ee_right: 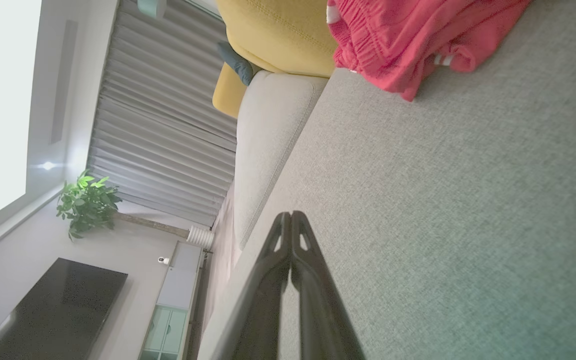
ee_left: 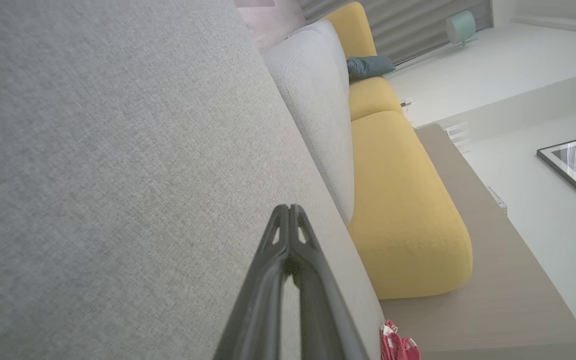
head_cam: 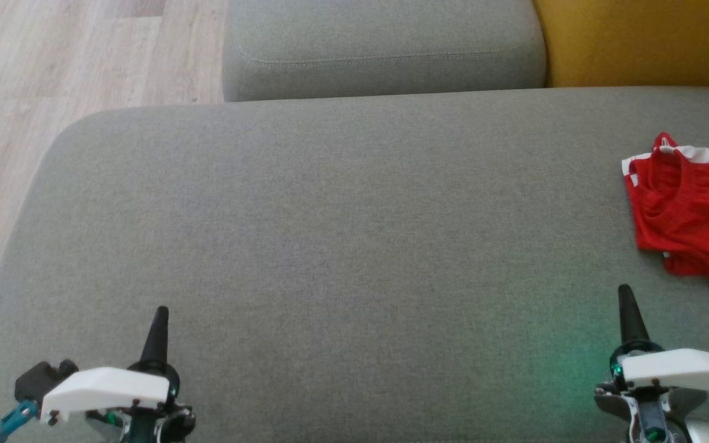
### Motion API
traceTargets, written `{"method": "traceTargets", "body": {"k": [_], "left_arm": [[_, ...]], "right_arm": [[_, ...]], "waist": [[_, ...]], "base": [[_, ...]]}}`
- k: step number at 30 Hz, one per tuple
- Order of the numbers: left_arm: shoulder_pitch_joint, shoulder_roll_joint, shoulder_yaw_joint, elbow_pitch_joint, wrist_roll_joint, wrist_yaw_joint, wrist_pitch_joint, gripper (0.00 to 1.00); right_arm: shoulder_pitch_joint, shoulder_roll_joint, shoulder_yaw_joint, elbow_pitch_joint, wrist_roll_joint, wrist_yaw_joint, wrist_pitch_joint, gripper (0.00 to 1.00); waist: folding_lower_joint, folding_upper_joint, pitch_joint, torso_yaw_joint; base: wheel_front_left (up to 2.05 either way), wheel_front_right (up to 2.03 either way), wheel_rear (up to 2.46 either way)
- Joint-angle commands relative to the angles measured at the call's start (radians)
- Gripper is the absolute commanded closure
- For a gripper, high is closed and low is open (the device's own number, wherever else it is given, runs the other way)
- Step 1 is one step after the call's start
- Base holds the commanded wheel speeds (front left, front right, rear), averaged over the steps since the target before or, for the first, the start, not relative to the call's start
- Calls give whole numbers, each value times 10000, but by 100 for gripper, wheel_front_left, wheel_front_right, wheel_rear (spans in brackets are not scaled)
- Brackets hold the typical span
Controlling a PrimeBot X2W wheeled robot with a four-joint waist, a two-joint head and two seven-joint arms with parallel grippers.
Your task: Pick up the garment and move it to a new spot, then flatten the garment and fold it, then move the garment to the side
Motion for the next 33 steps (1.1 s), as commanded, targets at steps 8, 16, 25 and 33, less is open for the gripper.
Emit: {"method": "traceTargets", "body": {"k": [8, 16, 25, 33], "left_arm": [[-715, 73, 569, -371, -998, -239, 273, 100], [-814, 72, 774, -400, -1723, -362, 477, 100], [-943, 69, 1039, -437, -2653, -519, 739, 100], [-1057, 67, 1274, -469, -3479, -659, 974, 100]], "right_arm": [[-695, -43, -51, -486, 1115, 50, 217, 100], [-746, -45, -162, -557, 1913, 53, 373, 100], [-813, -47, -304, -649, 2938, 58, 574, 100], [-872, -49, -430, -730, 3850, 62, 752, 100]], "waist": [[0, 0, 43, -16], [0, 0, 80, -30], [0, 0, 126, -49], [0, 0, 168, -65]], "base": [[0, 0, 0], [0, 0, 0], [0, 0, 0], [0, 0, 0]]}}
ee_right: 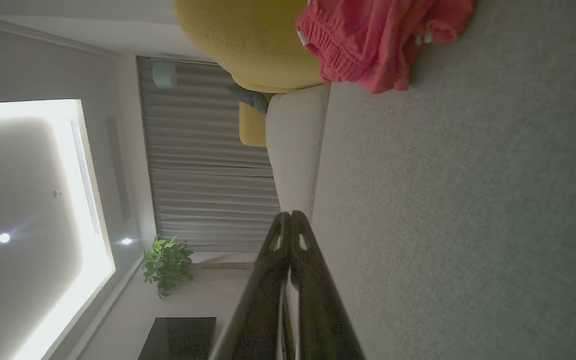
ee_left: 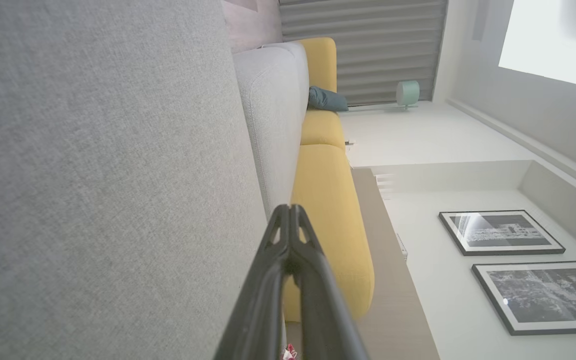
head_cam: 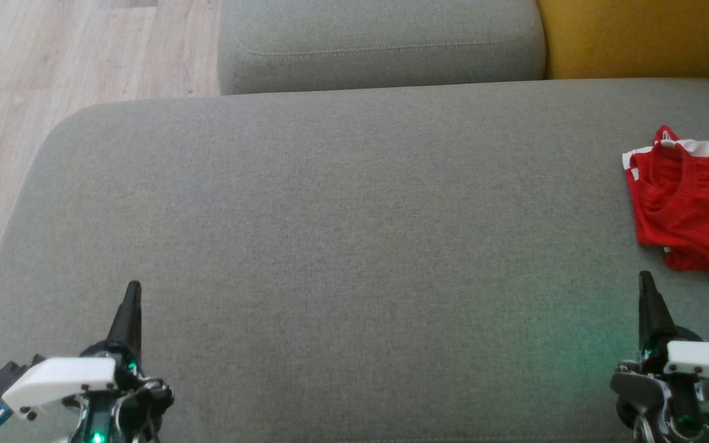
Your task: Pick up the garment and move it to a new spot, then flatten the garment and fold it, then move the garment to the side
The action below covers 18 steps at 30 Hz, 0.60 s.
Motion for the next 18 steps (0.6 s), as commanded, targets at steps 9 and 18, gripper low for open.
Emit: {"method": "traceTargets", "body": {"k": [9, 18], "left_arm": [[-761, 72, 620, -408, -1120, -242, 358, 100], [-762, 64, 632, -408, -1110, -242, 367, 100]], "right_arm": [[-705, -53, -22, -533, 1268, 67, 296, 100], [-705, -53, -22, -533, 1268, 67, 296, 100]], "waist": [[0, 0, 50, -19], [0, 0, 50, -19]], "base": [[0, 0, 0], [0, 0, 0]]}}
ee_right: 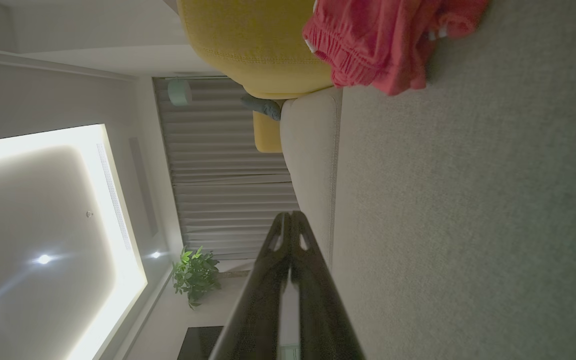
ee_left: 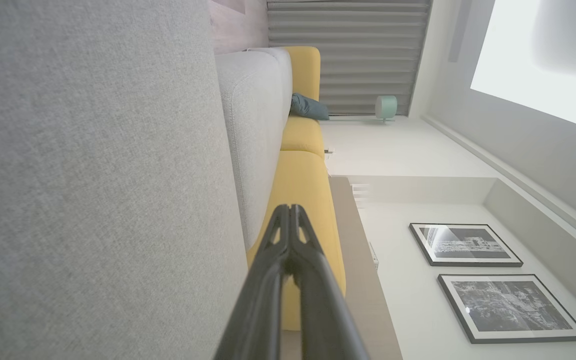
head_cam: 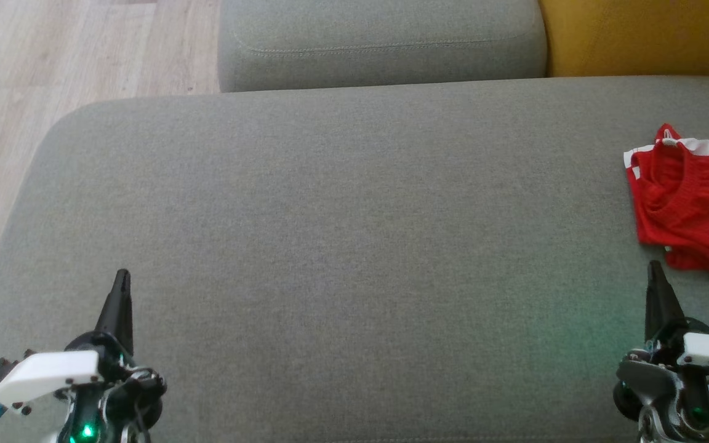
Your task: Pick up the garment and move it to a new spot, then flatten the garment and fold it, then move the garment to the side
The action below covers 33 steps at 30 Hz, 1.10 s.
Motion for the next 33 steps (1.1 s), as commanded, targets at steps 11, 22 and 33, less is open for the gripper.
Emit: {"method": "traceTargets", "body": {"k": [11, 22, 33], "left_arm": [[-543, 65, 341, -362, -59, -71, 112, 100], [-544, 57, 354, -362, -49, -71, 122, 100], [-544, 50, 363, -362, -41, -71, 130, 100]], "right_arm": [[-519, -53, 205, -391, 72, 67, 58, 100], [-519, -53, 205, -391, 72, 67, 57, 100], [-519, -52, 206, -391, 73, 67, 57, 100]], "waist": [[0, 0, -1, 0], [0, 0, -1, 0], [0, 0, -1, 0]], "base": [[0, 0, 0], [0, 0, 0], [0, 0, 0]]}}
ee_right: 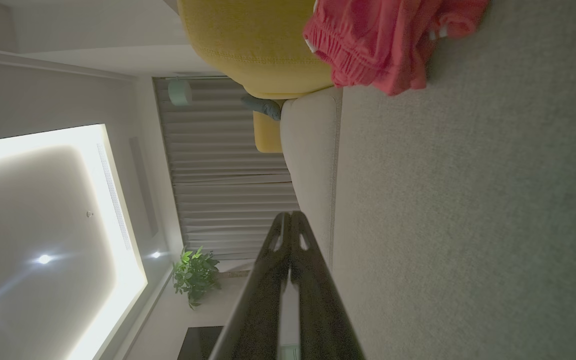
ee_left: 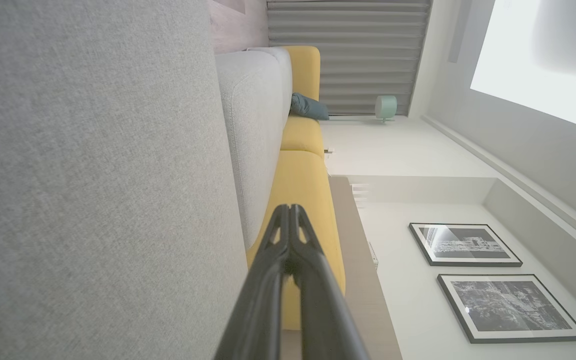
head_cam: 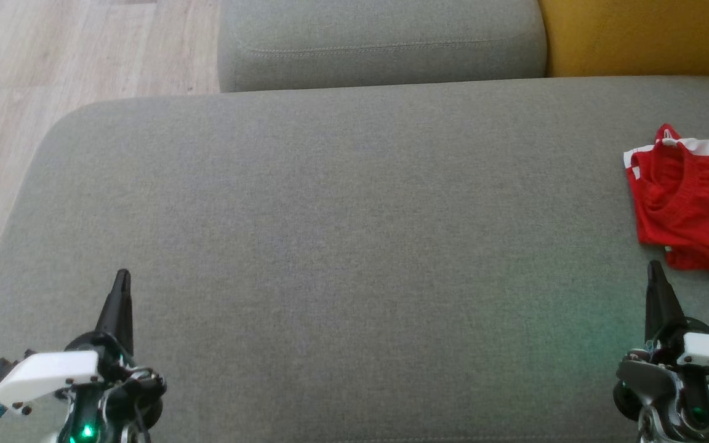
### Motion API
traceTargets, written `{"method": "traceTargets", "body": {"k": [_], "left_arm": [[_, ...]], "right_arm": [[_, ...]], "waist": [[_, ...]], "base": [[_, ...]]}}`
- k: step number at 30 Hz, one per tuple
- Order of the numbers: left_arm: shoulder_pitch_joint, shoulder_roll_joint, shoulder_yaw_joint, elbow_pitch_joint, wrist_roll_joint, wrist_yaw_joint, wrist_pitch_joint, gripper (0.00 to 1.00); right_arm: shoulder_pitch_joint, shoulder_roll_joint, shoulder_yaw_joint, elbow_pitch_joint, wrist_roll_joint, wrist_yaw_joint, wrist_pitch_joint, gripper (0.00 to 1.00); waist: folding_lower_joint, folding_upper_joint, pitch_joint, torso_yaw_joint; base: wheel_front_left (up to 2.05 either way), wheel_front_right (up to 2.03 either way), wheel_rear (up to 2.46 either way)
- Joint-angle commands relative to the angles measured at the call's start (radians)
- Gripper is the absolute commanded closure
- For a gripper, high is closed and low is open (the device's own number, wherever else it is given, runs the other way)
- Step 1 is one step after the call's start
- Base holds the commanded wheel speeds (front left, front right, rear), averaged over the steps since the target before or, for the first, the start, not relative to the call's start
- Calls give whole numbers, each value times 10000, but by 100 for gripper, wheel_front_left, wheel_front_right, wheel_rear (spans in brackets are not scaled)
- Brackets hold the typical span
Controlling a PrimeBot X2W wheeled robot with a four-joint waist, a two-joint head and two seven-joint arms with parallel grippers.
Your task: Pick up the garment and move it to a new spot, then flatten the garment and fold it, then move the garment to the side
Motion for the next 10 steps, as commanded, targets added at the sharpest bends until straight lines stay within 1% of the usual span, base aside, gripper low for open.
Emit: {"method": "traceTargets", "body": {"k": [1, 10], "left_arm": [[-545, 63, 343, -362, -42, -71, 59, 100], [-545, 59, 350, -362, -36, -71, 65, 100]], "right_arm": [[-519, -52, 206, -385, 73, 67, 57, 100], [-519, -52, 206, -385, 73, 67, 57, 100]], "waist": [[0, 0, 0, 0], [0, 0, 0, 0]], "base": [[0, 0, 0], [0, 0, 0]]}}
